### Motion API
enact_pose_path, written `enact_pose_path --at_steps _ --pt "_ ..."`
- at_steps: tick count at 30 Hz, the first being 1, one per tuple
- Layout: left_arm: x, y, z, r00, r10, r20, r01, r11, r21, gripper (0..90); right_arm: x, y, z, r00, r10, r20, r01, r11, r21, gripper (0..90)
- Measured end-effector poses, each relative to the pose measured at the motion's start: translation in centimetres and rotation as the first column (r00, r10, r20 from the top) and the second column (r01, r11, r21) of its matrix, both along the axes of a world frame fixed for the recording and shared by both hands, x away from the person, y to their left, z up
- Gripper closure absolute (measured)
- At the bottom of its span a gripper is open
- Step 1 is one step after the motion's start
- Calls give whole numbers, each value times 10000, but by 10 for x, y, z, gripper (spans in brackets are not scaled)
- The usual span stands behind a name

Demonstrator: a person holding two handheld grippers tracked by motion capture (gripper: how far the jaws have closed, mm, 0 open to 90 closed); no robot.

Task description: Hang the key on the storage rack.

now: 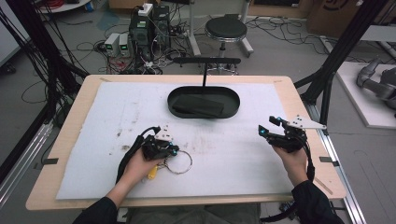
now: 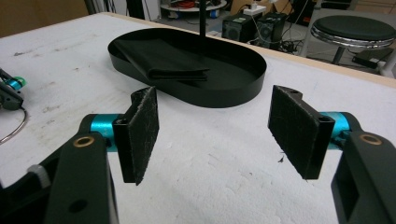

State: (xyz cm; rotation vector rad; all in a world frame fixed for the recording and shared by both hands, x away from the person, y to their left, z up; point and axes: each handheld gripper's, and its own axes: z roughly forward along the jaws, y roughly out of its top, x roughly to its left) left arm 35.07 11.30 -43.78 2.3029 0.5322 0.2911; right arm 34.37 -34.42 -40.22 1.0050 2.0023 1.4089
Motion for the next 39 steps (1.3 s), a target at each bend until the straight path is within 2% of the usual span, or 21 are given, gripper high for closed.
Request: enact_pose_path --at_steps 2,4,5,6,7,8,11,14,15,16,17,22,28,31,33,35,36,38,39 --pt "1 3 2 10000 56 63 -55 9999 -134 862 -1 0 0 10000 -37 8 37 10000 23 342" --pt "0 10 9 9987 399 332 -374 9967 -724 863 0 -1 0 10000 -22 29 22 10000 17 342" --pt "0 10 9 9987 399 332 -374 9967 -724 864 0 -1 0 10000 -22 29 22 10000 17 342" --pt "0 14 13 9974 543 476 -488 9926 -1108 863 0 -1 0 10000 -20 35 20 10000 5 342" --pt "0 14 13 9974 543 476 -488 9926 -1108 863 0 -1 0 10000 -32 -2 32 10000 12 342" --pt "-1 17 18 9957 624 682 -534 9905 -1266 864 0 0 0 10000 -43 -21 43 10000 27 342" --pt "-3 18 22 9940 653 882 -515 9873 -1502 864 0 0 0 10000 -20 74 20 10000 -12 341" --pt "-9 20 31 9889 809 1248 -556 9794 -1942 864 -1 -1 1 10000 -49 31 49 10000 39 341" --pt "-9 20 31 9889 809 1248 -556 9794 -1942 864 -1 -1 1 10000 -45 29 45 10000 44 342" --pt "-13 20 34 9863 746 1469 -434 9778 -2050 864 -1 -1 1 10000 -51 29 51 10000 45 341" --pt "-14 20 36 9855 741 1527 -399 9757 -2156 864 -1 -1 1 10000 -49 51 49 10000 33 342" --pt "-24 15 42 9818 433 1849 -28 9769 -2138 864 -1 -1 1 10000 -45 77 45 10000 15 342" --pt "-28 12 42 9827 259 1832 177 9725 -2322 863 -1 -1 1 10000 -32 60 31 10000 21 342" --pt "-28 13 41 9869 170 1605 269 9633 -2671 862 -1 -1 1 10000 -13 65 13 10000 22 341" --pt "-29 14 40 9886 78 1504 347 9599 -2782 861 -1 -1 1 10000 -20 76 19 10000 30 342" --pt "-28 15 40 9897 6 1432 394 9602 -2766 859 -1 -1 1 10000 -24 65 23 10000 54 341" --pt "-28 15 38 9921 -74 1256 435 9569 -2872 855 -1 -1 1 10000 -25 83 25 10000 43 342" --pt "-28 15 37 9929 -96 1184 443 9548 -2940 852 -1 -1 1 10000 -27 70 27 10000 47 342" --pt "-27 16 37 9933 -164 1146 491 9562 -2885 842 -1 -1 1 10000 -22 54 21 10000 53 342"
